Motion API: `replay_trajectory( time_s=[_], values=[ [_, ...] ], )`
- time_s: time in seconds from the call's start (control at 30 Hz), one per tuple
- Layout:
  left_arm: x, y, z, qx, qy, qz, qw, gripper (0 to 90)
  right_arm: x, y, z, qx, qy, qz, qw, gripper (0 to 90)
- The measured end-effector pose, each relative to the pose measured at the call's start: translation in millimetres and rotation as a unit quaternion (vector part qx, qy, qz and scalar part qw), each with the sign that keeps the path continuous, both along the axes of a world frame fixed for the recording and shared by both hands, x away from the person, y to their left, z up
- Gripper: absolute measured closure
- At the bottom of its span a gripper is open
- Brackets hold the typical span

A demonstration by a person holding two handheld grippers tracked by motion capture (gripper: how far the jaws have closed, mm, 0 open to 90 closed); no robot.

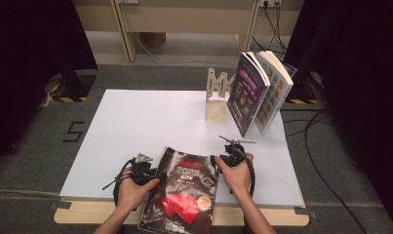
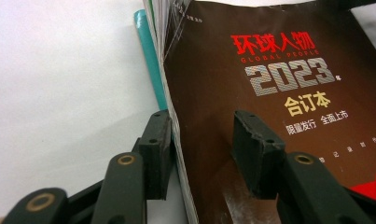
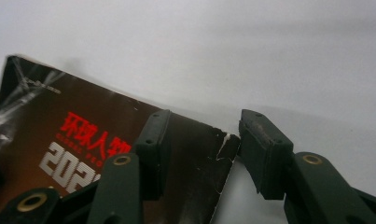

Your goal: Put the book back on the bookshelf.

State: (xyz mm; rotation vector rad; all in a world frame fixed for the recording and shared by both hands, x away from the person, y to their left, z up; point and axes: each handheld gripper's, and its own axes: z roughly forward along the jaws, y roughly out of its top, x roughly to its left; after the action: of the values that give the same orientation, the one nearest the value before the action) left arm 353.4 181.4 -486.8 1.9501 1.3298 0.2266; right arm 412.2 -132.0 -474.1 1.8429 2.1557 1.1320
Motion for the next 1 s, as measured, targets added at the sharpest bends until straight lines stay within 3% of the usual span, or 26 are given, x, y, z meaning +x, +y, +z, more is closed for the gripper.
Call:
replay_trajectory(
  time_s=[0.17, 0.53, 0.67, 0.9, 1.0],
  values=[
    [-1.0, -0.5, -0.4, 0.0, -0.002, 0.003, 1.0, 58.2, -1.1, -4.6, 7.5, 0.033, -0.01, 0.001, 0.9994, 55.9],
    [-1.3, 0.0, -1.4, 0.004, -0.008, 0.002, 1.0, 60.4, -3.1, -10.8, -5.0, 0.034, 0.011, 0.002, 0.9993, 56.1],
    [-1.7, 0.0, -1.8, 0.003, -0.01, 0.003, 0.9999, 60.4, -4.2, -12.8, -7.2, 0.04, 0.025, 0.006, 0.9989, 56.0],
    [-1.7, 0.1, -1.8, 0.002, -0.01, 0.004, 0.9999, 60.5, -6.9, -11.4, -6.8, 0.041, 0.027, 0.006, 0.9988, 56.1],
    [-1.8, 0.0, -1.8, 0.003, -0.01, 0.004, 0.9999, 60.5, -7.8, -11.3, -6.5, 0.049, 0.041, 0.01, 0.9979, 57.3]
  ],
)
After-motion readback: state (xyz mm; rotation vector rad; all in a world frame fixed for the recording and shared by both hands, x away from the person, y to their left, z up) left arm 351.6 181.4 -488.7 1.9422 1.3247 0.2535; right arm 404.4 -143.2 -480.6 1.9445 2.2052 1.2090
